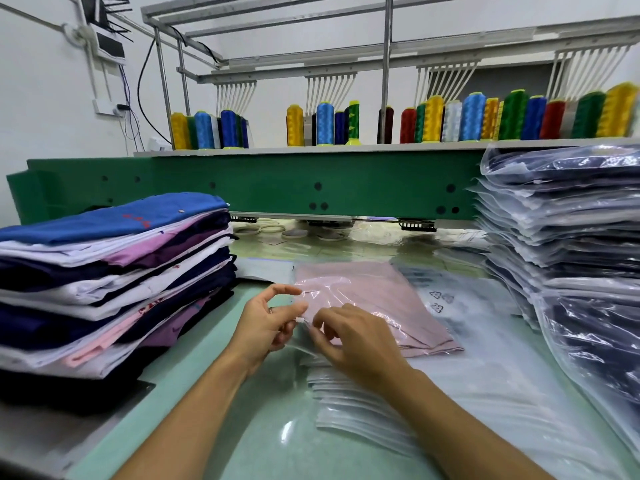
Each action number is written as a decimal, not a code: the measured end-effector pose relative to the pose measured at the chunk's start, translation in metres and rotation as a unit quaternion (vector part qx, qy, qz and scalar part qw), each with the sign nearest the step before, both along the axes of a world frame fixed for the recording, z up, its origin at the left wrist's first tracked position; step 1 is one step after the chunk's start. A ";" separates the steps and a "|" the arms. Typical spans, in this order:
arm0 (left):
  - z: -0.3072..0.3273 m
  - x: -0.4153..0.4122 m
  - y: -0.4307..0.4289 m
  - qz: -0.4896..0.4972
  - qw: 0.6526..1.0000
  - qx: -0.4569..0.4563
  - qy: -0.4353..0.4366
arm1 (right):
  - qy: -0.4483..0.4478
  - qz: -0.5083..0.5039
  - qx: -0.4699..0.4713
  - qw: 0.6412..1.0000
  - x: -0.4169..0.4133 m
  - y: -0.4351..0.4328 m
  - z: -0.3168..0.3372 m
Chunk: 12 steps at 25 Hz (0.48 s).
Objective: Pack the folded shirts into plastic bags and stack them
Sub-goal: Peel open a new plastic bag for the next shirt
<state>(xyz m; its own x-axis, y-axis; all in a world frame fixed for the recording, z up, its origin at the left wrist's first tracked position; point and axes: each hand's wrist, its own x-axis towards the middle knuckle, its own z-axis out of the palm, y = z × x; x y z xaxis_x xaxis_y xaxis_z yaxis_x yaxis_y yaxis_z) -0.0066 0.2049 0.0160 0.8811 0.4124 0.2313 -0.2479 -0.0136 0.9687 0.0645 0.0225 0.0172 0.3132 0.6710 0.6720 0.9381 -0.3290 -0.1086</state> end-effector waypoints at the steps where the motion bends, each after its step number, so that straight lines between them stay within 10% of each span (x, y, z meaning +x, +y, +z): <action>1: -0.001 0.001 -0.002 0.003 1.000 0.022 0.000 | -0.017 -0.008 0.019 1.000 -0.003 0.002 0.000; 12: -0.004 0.013 0.006 0.066 0.984 -0.164 -0.021 | -0.016 -0.121 0.061 0.991 0.013 -0.002 -0.008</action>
